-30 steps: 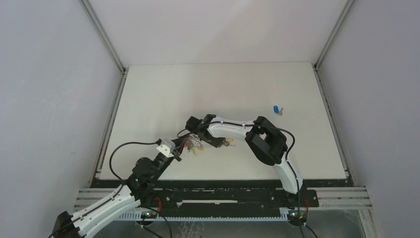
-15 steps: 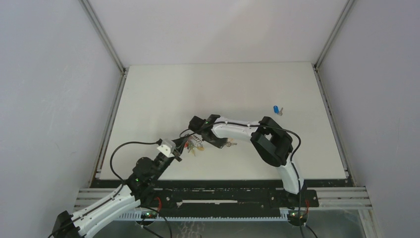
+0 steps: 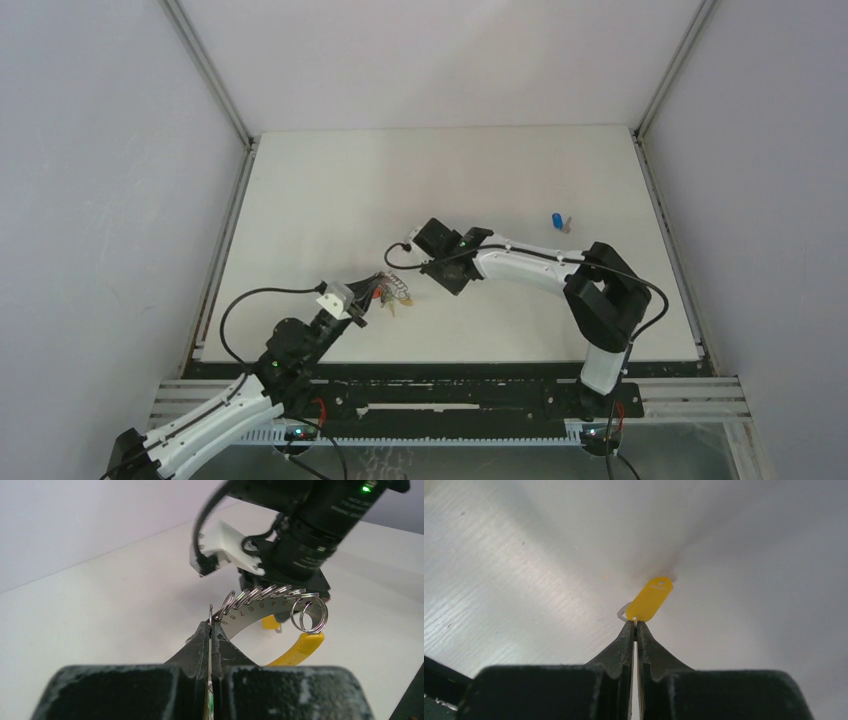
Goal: Put the keys on the keyring
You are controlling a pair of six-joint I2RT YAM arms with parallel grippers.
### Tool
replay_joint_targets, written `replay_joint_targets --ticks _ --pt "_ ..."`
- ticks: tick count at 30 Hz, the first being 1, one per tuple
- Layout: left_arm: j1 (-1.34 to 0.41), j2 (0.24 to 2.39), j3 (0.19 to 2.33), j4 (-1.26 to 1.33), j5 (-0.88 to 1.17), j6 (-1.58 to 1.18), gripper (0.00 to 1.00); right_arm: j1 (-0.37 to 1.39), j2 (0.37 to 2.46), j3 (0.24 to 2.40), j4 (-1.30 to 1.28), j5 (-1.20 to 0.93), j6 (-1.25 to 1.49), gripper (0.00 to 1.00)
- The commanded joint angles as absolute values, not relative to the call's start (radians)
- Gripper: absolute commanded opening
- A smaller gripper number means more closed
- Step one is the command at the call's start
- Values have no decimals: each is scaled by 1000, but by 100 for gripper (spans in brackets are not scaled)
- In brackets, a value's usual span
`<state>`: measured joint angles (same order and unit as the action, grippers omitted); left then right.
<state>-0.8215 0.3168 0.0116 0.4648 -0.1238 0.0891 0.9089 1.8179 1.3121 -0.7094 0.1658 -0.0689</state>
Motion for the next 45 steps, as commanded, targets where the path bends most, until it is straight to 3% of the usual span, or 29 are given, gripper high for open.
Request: replay_joint_targets --ticks 1,13,32,45 --pt "-822 294 19 510 -106 95 0 889 1661 1184 -468 29 -77 0" --pt "-822 349 51 519 -30 119 0 728 1278 785 43 -399 -99 0" --pt "-817 562 230 446 152 332 0 665 1082 755 21 -834 -433 0" --pt "-807 746 327 373 385 423 0 685 1138 757 20 -775 -622 0"
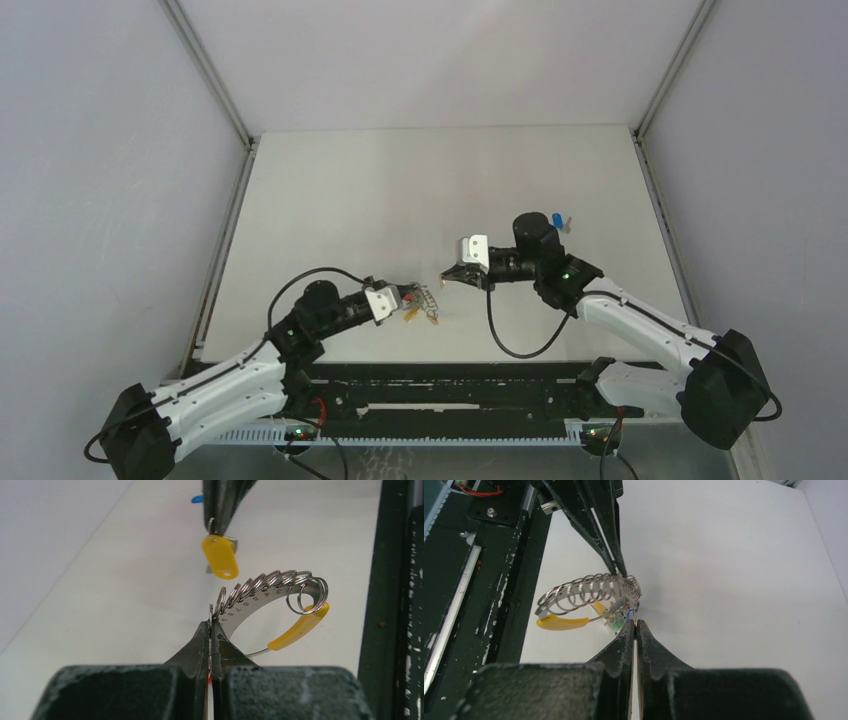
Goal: Put the keys on the keyring
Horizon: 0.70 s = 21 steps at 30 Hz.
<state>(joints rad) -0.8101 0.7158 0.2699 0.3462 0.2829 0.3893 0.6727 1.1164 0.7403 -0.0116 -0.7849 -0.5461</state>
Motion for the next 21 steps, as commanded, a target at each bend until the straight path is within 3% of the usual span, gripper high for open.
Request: replay_joint_targets --ticks 1,21 --pt "-807 759 322 375 396 412 0 688 1145 757 21 -771 -628 0" --pt "-808 858 194 559 430 268 0 830 1239 755 -42 -701 -650 0"
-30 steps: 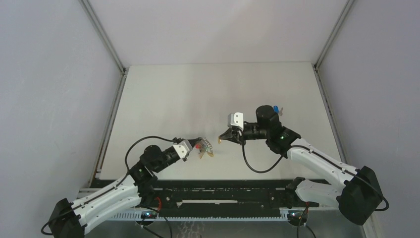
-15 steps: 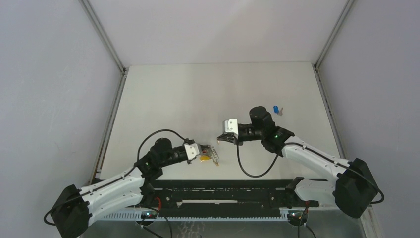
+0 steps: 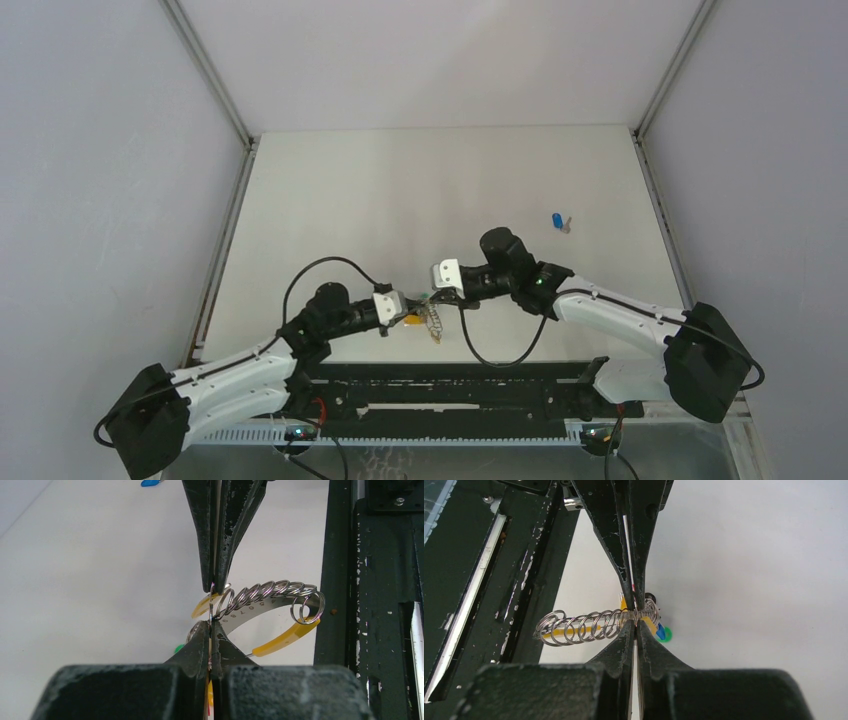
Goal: Put the keys on the keyring
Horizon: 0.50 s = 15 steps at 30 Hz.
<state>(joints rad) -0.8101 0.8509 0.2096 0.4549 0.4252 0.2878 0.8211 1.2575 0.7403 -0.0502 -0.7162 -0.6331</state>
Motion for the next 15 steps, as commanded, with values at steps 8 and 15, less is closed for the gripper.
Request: replay_joint_targets --ticks 8,15 --pt "-808 864 192 565 420 269 0 833 1230 755 -68 -697 -651 0" --pt "-808 865 193 565 435 274 0 836 1221 756 -56 -676 -644 0"
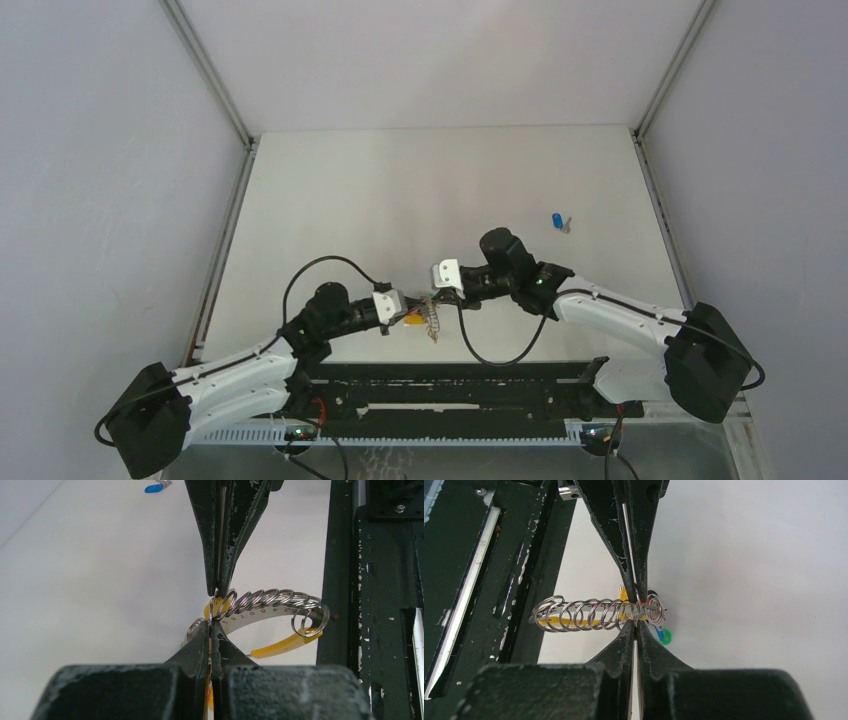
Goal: Put the keys on the keyring
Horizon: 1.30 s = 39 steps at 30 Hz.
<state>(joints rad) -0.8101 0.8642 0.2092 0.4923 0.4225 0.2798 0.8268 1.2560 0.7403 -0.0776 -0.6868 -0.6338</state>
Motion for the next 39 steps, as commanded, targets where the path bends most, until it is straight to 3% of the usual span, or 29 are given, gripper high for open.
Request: replay_joint_targets --ticks 1,39 --pt "-808 868 193 565 437 274 0 837 1218 754 -52 -672 -642 0" --pt "-809 877 193 585 452 277 0 854 1235 750 -61 -636 -672 0"
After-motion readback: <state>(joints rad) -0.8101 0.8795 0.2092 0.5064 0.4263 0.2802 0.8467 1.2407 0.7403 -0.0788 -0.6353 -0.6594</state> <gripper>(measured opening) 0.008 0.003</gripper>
